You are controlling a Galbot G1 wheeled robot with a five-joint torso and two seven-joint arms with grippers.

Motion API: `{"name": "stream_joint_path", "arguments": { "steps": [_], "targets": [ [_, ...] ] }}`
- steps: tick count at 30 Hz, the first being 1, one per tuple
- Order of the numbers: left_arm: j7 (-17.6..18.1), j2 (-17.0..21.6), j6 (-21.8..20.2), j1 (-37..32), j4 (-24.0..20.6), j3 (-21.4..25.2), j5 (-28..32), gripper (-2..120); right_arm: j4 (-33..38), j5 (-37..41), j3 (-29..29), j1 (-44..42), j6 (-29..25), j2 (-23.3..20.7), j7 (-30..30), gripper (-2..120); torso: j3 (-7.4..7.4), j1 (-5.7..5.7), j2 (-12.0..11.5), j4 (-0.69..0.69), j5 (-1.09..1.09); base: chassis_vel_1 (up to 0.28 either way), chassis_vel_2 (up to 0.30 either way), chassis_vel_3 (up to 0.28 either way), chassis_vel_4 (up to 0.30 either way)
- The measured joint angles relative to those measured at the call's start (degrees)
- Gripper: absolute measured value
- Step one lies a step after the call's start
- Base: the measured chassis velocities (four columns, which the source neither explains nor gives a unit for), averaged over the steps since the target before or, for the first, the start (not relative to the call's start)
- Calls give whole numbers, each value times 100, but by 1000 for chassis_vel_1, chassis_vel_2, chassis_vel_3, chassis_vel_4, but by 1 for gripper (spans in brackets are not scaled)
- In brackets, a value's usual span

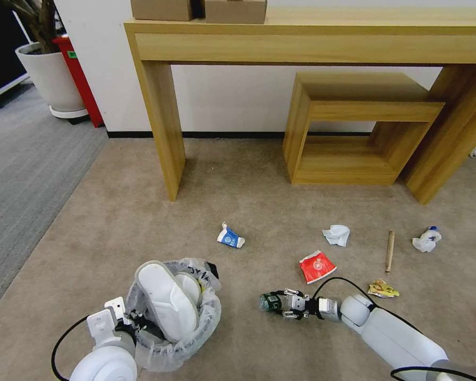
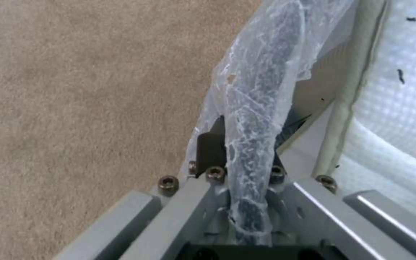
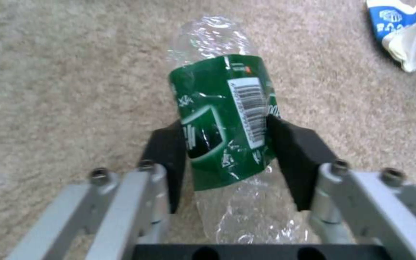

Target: Pick up the trash bin and place the garbage on the floor into it.

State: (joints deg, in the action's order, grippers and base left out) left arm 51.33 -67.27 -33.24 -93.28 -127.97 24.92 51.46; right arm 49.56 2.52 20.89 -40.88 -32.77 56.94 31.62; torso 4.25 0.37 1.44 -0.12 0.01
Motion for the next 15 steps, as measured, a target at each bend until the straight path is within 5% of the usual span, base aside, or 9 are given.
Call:
{"name": "stream_joint_path", "arguments": {
  "steps": [6, 15],
  "targets": [
    [-11, -14, 0, -25, -40, -21, -55, 0, 239, 109, 9, -33, 94, -80, -162, 14, 0, 0, 0, 0, 0, 0, 0, 0, 0],
    [-15, 8, 0, -40, -76, -19, -53, 0, 436, 314, 36, 0, 210, -191, -220, 3, 0, 0, 0, 0, 0, 0, 0, 0, 0]
  ]
}}
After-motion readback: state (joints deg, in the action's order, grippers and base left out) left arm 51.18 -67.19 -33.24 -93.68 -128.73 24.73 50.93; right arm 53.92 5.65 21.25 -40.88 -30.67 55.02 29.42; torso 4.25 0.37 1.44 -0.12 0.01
